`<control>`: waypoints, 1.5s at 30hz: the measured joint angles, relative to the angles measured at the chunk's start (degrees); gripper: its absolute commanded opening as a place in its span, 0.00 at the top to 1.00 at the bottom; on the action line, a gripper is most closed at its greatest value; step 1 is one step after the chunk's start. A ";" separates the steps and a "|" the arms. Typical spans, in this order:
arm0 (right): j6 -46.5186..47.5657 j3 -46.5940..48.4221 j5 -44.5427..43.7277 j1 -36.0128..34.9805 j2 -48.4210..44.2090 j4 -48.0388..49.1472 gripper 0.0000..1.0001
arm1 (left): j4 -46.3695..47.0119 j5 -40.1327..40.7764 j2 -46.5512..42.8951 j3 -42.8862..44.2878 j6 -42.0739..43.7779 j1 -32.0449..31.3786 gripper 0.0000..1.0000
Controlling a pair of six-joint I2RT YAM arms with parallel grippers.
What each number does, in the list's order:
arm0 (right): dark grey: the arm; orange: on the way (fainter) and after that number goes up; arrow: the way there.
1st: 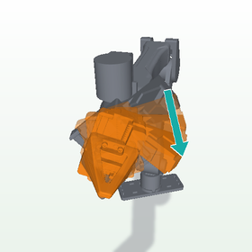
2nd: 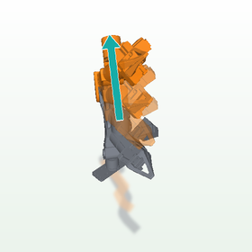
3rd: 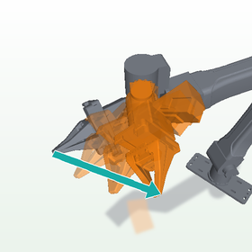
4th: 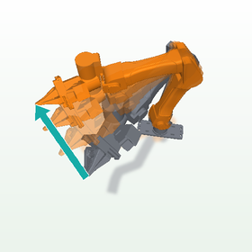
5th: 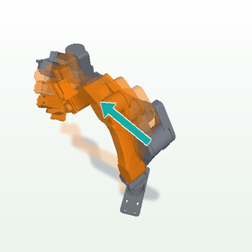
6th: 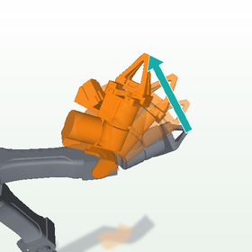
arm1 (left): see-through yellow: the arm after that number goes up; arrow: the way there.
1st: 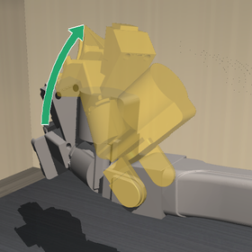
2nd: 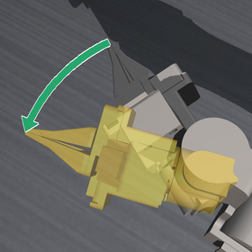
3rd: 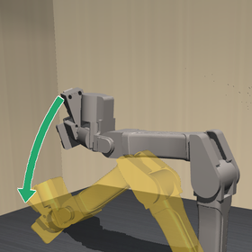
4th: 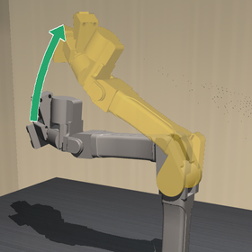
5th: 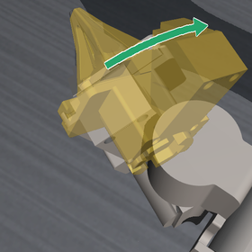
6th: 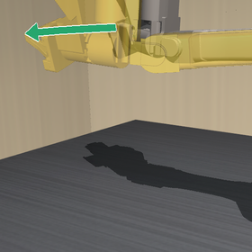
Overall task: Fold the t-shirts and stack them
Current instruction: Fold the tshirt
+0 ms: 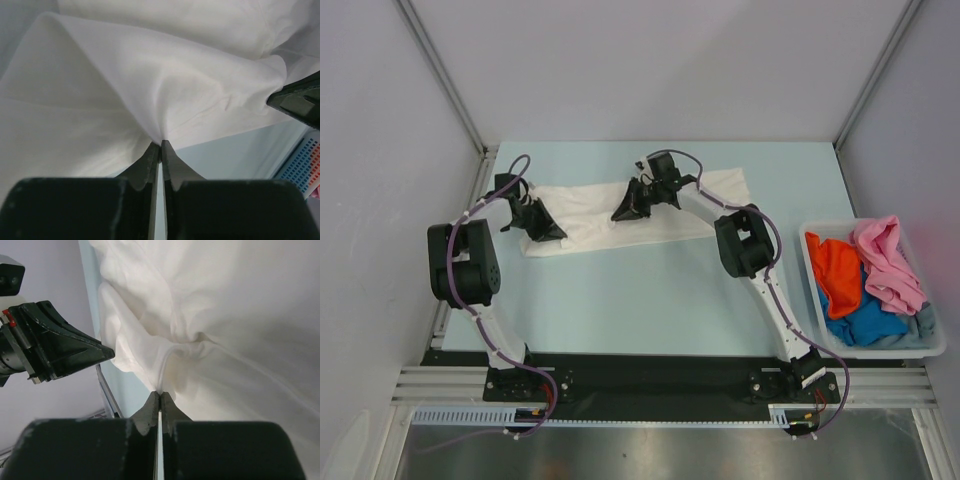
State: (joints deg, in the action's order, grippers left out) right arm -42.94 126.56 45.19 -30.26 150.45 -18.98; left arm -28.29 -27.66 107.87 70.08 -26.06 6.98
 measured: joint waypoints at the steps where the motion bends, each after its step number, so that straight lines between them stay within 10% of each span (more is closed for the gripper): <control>1: -0.66 -0.42 0.15 0.00 0.00 0.35 1.00 | -0.15 0.00 0.00 0.02 0.00 0.02 0.95; 32: -2.95 -0.15 0.35 2.23 -0.02 -0.90 1.00 | -2.56 0.48 -0.02 1.07 0.20 2.54 0.99; 45: -1.11 -0.42 -1.20 1.99 0.00 -4.33 0.85 | -5.49 3.85 2.14 3.04 2.05 2.58 0.71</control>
State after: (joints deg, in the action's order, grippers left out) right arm -44.05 126.15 43.99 -28.27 150.45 -23.31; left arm -33.78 -23.81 110.02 73.12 -24.01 9.56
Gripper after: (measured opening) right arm 0.096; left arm 0.253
